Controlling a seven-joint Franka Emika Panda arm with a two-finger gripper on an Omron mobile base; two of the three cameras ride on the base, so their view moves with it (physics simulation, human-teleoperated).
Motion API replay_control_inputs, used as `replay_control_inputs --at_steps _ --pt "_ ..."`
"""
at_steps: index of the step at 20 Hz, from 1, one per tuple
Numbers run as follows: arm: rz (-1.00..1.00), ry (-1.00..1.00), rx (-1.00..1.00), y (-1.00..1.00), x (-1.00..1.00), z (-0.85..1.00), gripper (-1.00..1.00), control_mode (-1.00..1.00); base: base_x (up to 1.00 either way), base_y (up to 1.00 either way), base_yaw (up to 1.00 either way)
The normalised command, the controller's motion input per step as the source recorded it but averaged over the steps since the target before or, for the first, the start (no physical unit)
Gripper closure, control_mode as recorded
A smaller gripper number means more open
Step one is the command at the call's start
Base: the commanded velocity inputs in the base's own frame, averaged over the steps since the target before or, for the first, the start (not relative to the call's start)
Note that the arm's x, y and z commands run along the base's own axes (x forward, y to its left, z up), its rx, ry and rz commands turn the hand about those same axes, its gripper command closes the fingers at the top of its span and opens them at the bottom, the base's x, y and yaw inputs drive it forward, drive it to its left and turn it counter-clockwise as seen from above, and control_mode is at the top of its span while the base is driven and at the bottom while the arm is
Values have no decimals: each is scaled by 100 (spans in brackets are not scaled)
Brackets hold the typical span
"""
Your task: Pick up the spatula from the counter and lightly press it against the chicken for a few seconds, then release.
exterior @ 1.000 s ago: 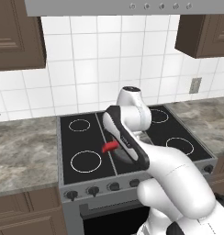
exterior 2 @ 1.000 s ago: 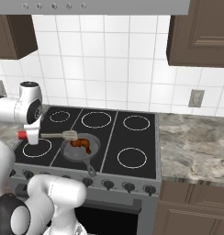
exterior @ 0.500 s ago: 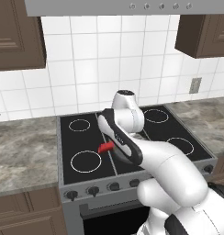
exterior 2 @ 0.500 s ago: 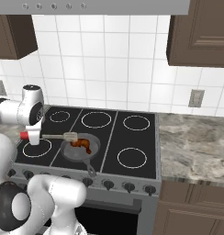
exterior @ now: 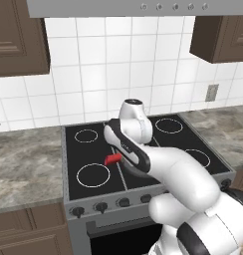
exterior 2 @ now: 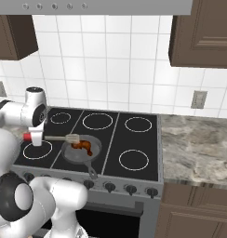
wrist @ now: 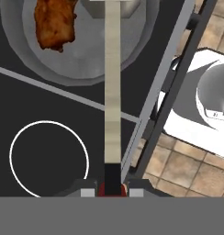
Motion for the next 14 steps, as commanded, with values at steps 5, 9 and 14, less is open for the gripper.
replay_control_inputs --at_steps 5,9,14 --pt "-2 0 0 0 13 -14 100 -100 0 0 0" --pt "-2 0 0 0 12 -15 100 -100 0 0 0" --pt "-1 0 0 0 12 -12 100 -100 0 0 0"
